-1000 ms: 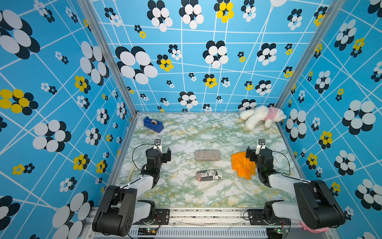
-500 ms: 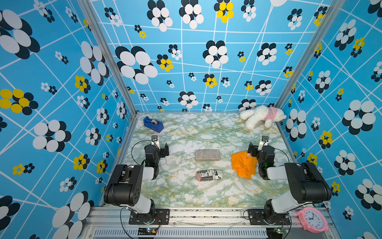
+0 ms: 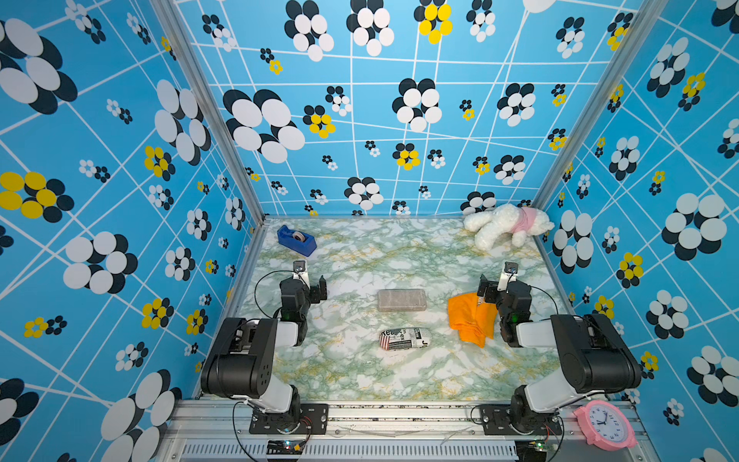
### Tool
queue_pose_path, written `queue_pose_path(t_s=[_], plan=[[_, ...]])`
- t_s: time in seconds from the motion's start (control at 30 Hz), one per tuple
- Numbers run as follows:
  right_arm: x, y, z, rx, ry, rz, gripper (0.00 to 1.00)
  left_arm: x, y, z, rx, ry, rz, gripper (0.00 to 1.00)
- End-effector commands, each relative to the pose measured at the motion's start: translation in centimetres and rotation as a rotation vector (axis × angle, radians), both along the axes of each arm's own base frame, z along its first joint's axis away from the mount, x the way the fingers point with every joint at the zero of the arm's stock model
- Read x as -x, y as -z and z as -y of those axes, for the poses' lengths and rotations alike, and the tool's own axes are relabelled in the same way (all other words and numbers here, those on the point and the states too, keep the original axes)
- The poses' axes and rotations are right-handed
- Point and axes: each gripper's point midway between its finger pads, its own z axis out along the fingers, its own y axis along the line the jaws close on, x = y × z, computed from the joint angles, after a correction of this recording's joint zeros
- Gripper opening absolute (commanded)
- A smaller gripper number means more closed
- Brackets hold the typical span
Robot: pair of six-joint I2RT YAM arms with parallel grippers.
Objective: Wipe the eyeglass case
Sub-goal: Reset both arms
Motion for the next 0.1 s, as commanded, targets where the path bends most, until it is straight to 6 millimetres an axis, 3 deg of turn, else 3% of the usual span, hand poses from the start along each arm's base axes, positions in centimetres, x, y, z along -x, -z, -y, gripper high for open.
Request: queue_pose_path(t_s=[0.0, 0.07], plan=[[-0.45, -0.51, -0.40, -0.011, -0.026, 0.005, 1.00, -0.29, -0.34, 0.26, 0.011, 0.011, 0.009, 0.99], [-0.40, -0.58, -0.39, -0.009, -0.026, 0.010, 1.00, -0.31, -0.32, 0.22, 0.011, 0.010, 0.008, 0.99]])
